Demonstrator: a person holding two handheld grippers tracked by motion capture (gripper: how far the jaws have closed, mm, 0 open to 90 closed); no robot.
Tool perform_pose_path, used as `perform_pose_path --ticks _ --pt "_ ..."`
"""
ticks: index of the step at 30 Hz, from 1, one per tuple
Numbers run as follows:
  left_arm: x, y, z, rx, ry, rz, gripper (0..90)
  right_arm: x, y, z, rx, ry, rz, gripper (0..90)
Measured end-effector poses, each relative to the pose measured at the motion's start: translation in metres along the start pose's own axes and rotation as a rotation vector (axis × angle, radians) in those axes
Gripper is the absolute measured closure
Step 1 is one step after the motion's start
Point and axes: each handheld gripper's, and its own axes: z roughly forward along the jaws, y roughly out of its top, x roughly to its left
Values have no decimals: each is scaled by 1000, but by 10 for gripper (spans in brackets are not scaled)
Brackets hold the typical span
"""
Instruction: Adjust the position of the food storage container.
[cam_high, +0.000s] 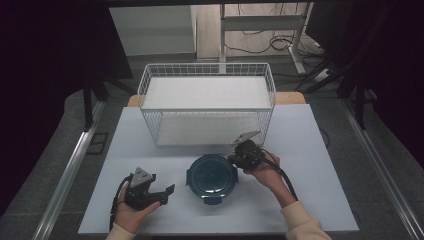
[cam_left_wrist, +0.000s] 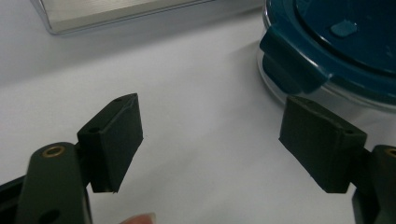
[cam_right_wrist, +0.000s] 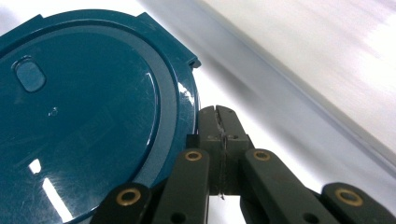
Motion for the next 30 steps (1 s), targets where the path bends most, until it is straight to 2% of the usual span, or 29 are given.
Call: perform_pose_path --ticks 8,13,17,19,23,25,30 --pt "0 0 0 -3 1 0 215 12 2 3 3 41 -35 900" --pt "2 0 -2 -6 4 -4 215 13 3 3 5 45 -59 900" --pt "4 0 -3 -11 5 -11 215 15 2 -5 -31 25 -51 899" --pt "5 0 -3 -12 4 -13 215 18 -3 -19 -77 5 -26 899" --pt "6 0 -3 -12 2 -16 214 21 -20 -41 -129 0 26 899" --pt "6 1 -3 -13 2 -17 215 22 -31 -47 -146 0 48 899" --pt "7 0 -4 -15 1 -19 214 18 -65 -58 -182 -11 151 880"
